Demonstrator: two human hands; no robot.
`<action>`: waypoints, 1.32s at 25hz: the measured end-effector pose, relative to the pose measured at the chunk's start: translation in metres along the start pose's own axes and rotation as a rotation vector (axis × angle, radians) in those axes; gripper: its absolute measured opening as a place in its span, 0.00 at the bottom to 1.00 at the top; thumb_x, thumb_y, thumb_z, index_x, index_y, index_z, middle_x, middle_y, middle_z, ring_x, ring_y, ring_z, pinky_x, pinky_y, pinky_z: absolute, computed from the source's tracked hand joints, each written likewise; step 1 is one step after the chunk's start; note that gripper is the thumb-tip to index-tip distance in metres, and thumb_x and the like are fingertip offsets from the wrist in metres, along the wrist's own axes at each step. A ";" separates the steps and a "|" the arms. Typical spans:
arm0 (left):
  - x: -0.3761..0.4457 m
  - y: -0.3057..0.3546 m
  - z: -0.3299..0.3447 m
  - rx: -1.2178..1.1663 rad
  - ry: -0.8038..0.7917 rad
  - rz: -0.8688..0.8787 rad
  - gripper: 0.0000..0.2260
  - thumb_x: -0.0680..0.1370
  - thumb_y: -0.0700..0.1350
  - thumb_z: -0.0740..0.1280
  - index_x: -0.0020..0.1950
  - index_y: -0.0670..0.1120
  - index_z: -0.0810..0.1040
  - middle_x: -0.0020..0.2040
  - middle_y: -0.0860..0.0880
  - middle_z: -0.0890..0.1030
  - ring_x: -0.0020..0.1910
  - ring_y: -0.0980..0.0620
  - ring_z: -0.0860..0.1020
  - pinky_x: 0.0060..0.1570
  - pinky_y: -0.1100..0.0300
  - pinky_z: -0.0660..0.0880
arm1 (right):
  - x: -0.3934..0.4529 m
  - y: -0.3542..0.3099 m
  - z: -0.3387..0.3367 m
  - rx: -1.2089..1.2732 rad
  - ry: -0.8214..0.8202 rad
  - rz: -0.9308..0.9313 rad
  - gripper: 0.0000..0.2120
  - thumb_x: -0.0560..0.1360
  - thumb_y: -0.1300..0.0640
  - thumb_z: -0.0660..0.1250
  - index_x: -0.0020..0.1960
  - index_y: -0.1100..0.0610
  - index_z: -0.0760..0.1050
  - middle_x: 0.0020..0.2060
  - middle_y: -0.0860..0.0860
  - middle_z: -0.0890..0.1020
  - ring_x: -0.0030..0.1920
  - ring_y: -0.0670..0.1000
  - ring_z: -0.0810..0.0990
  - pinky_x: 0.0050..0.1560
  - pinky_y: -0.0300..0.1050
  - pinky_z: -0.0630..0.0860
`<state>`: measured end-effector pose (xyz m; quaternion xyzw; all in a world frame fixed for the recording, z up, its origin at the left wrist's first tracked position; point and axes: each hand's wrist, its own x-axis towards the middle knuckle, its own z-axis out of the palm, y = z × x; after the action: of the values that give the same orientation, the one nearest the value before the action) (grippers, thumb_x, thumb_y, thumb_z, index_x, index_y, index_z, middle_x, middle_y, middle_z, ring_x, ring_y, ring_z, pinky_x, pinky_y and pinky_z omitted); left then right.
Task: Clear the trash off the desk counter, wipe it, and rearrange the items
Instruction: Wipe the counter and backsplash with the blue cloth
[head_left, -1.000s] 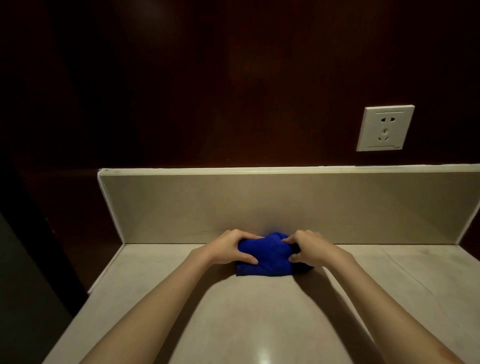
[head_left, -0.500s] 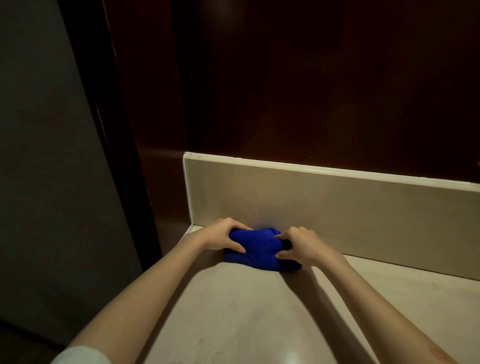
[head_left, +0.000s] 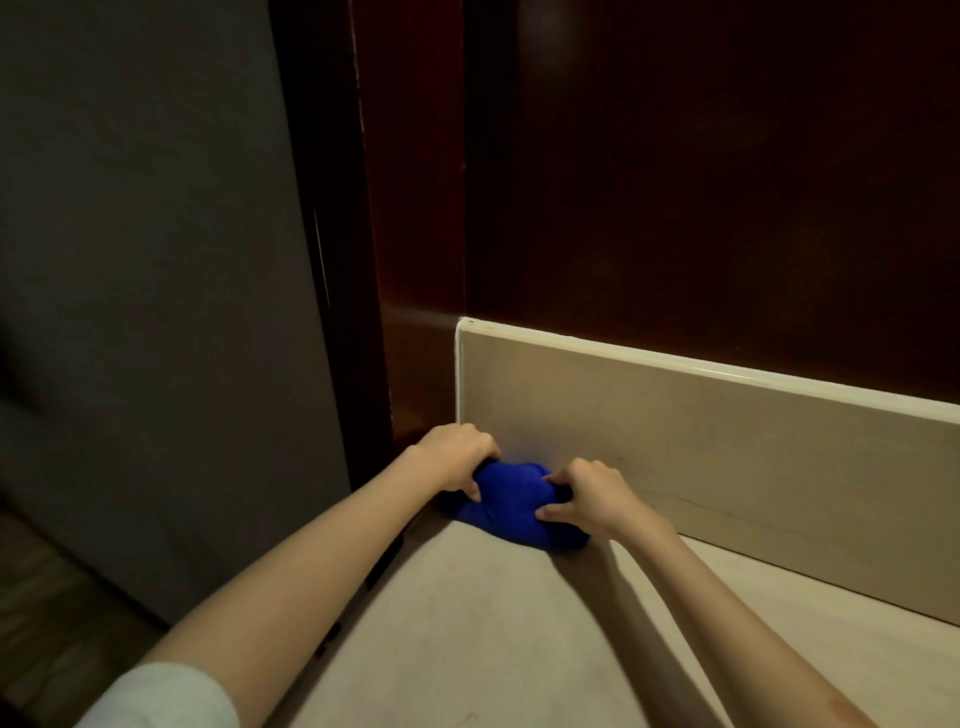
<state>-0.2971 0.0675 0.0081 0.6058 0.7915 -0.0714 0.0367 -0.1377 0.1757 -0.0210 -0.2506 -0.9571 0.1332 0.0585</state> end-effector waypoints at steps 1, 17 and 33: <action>0.001 0.000 -0.003 0.077 -0.012 -0.002 0.22 0.72 0.48 0.73 0.65 0.48 0.74 0.60 0.46 0.79 0.59 0.45 0.77 0.56 0.50 0.75 | 0.004 -0.001 0.000 0.002 -0.005 0.002 0.20 0.72 0.45 0.70 0.59 0.54 0.79 0.49 0.52 0.83 0.49 0.53 0.79 0.44 0.42 0.66; -0.023 0.005 -0.008 0.293 -0.131 0.067 0.19 0.75 0.42 0.71 0.64 0.40 0.72 0.61 0.40 0.76 0.59 0.42 0.77 0.55 0.54 0.74 | 0.005 -0.032 0.003 -0.033 -0.101 -0.001 0.17 0.73 0.48 0.69 0.60 0.53 0.78 0.52 0.53 0.82 0.54 0.56 0.79 0.45 0.41 0.64; -0.181 -0.028 0.039 -0.341 -0.032 0.102 0.20 0.75 0.47 0.71 0.67 0.52 0.75 0.56 0.52 0.81 0.52 0.59 0.79 0.54 0.64 0.75 | -0.094 -0.111 0.018 -0.049 -0.201 -0.173 0.20 0.76 0.49 0.66 0.66 0.53 0.75 0.57 0.51 0.81 0.54 0.53 0.78 0.48 0.43 0.70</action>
<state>-0.2773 -0.1187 -0.0022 0.6288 0.7599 0.0563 0.1549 -0.1106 0.0321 -0.0109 -0.1540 -0.9791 0.1288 -0.0327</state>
